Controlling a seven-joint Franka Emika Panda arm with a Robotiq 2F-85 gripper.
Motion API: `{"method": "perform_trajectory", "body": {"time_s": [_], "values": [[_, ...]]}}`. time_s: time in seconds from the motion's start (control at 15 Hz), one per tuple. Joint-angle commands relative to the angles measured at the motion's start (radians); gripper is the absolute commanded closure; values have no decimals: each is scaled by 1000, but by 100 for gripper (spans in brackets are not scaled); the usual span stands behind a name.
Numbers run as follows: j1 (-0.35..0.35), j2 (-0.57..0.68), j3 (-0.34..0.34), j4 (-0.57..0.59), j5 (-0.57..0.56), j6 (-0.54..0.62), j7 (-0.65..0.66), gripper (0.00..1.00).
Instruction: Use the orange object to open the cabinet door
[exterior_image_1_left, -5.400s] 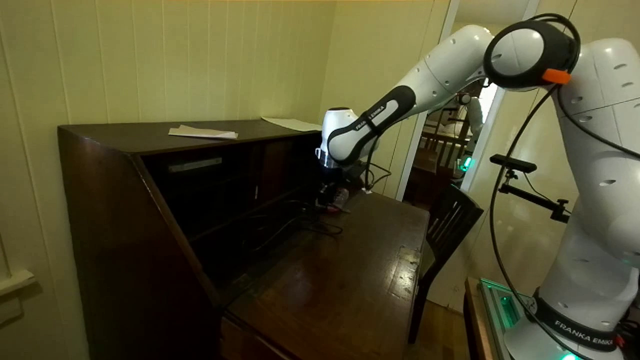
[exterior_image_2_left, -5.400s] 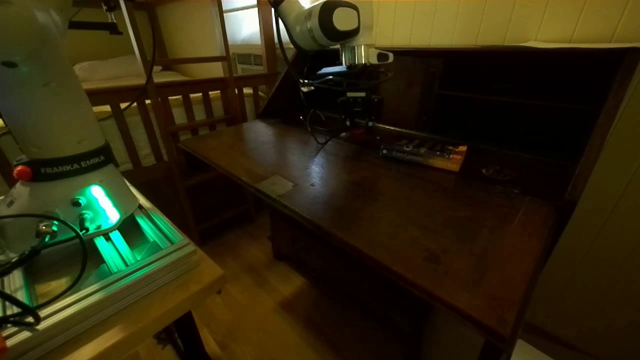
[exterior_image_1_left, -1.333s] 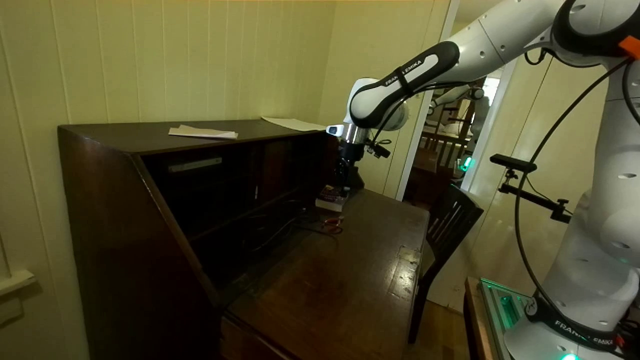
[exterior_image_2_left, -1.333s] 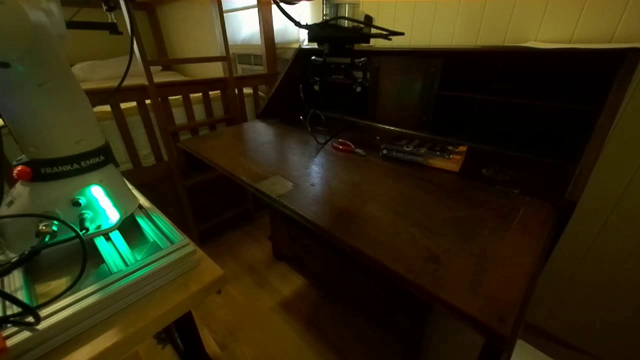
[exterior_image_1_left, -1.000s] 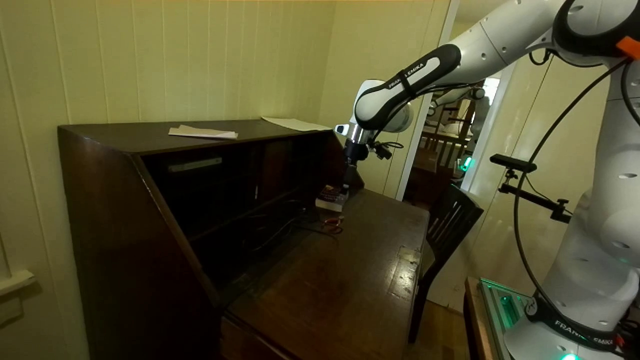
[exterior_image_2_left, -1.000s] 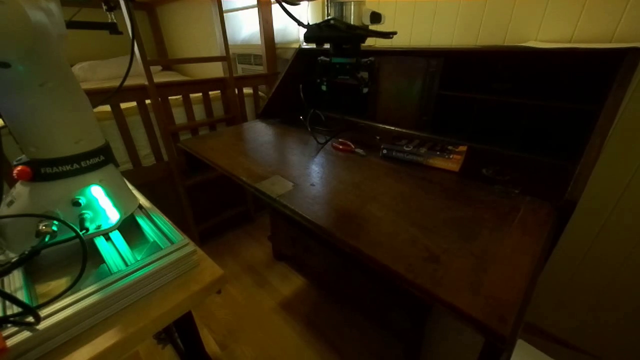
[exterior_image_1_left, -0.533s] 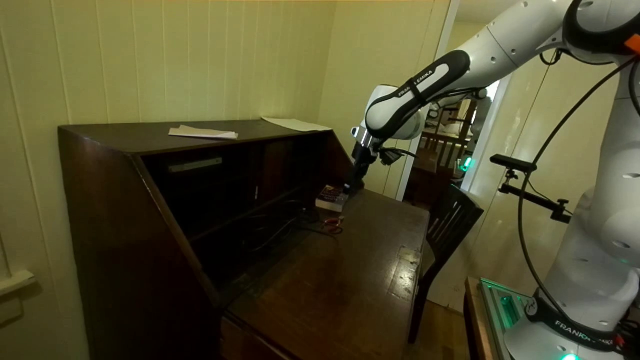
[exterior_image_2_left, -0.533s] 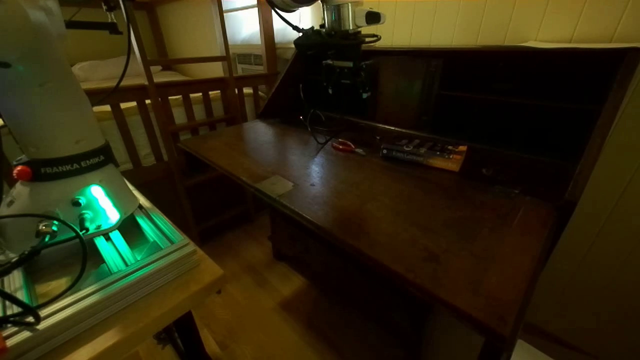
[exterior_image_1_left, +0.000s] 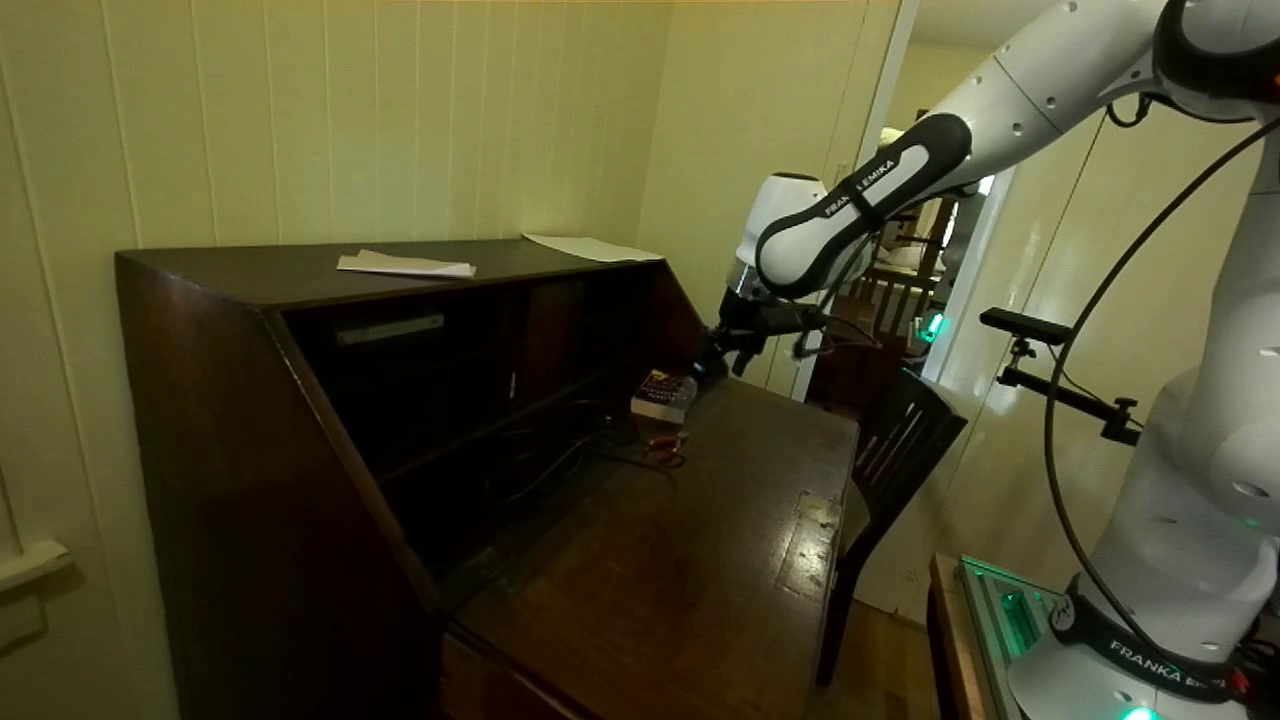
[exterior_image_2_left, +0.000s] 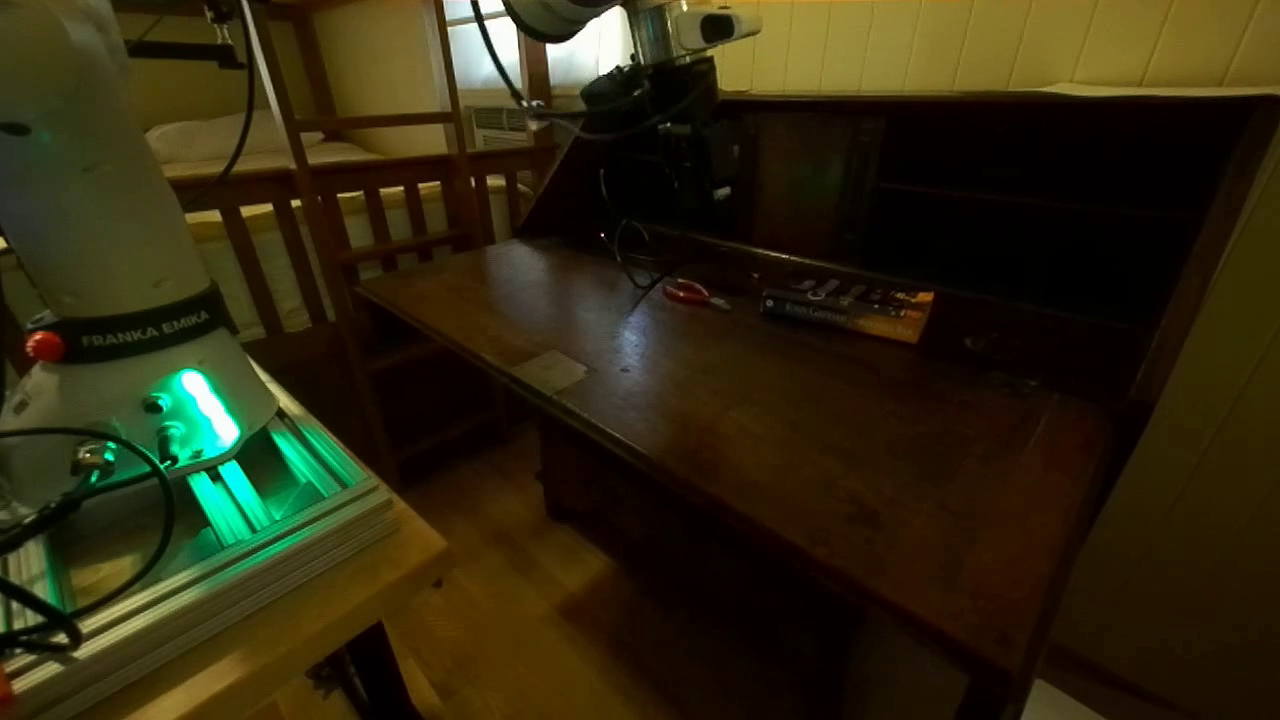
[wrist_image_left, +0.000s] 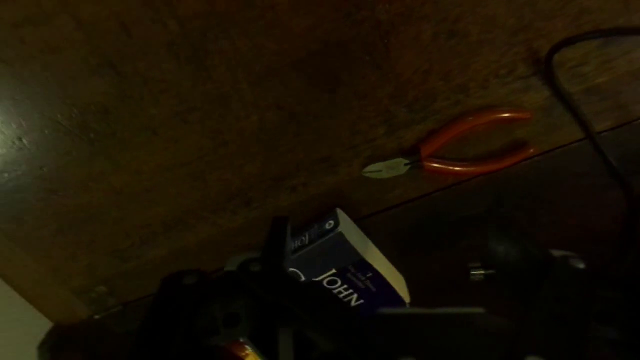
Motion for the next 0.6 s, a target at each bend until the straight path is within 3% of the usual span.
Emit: {"method": "perform_trajectory", "body": {"time_s": [0.0,0.27,0.33,0.47,0.53], "values": [[27,-26,-52,-28,-137,10,272,0],[46,-12,-85,14,-269,-50,560,0],[97,-4,-128,32,-295,-81,631,0],[143,9,-144,67,-341,-163,771,0],[116,11,-88,82,-357,-230,841,0]]}}
